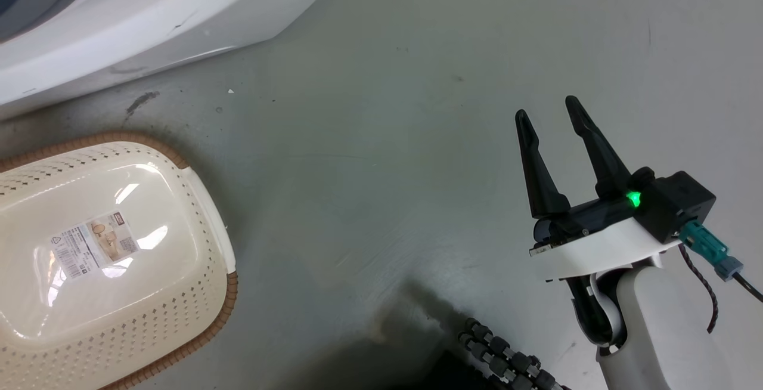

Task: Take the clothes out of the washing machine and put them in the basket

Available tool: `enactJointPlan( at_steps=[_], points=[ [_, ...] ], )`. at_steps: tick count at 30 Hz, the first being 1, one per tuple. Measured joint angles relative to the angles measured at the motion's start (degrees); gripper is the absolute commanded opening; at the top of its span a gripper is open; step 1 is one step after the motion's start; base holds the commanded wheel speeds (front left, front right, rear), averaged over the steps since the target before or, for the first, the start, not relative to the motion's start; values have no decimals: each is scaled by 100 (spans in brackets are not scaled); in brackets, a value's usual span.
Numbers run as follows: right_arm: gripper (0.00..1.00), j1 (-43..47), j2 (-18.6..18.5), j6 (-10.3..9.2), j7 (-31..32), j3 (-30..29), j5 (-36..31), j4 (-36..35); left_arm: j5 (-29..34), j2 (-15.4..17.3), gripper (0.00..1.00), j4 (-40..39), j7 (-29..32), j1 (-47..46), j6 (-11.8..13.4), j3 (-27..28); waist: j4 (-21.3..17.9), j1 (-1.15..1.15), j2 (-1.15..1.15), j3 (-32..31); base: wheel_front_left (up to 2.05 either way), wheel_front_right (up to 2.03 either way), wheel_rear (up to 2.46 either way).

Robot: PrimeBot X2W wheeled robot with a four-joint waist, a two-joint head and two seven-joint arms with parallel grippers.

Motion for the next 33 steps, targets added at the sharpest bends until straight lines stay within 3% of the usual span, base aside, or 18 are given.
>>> enactJointPlan(
  at_steps=[5, 12, 15, 21, 33],
  points=[
    [100, -8, 0, 0, 1, -47, -8, 1, -13, -10, 0, -5, -708, 98, 193, 77, 4, 0, 0, -86, 0, 0, 0],
    [100, 1, 2, 0, 1, -134, -97, 36, -292, -390, 0, 486, -2179, 327, 343, 156, 109, 0, 0, -437, 0, 0, 0],
    [100, 23, 2, 0, 1, -188, -135, 38, -393, -520, 0, 659, -2528, 459, 391, 192, 141, 0, 0, -578, 0, 0, 0],
    [100, 240, 4, 0, 0, -346, -281, 135, -722, -938, 0, 1185, -3640, 1059, 436, 289, 279, 0, 0, -1163, 0, 0, 0],
    [100, 698, 4, 0, 1, -673, -485, 320, -1144, -1422, 0, 1756, -4874, 2012, 330, 397, 517, -1, 0, -2214, 0, 0, 0]
  ],
)
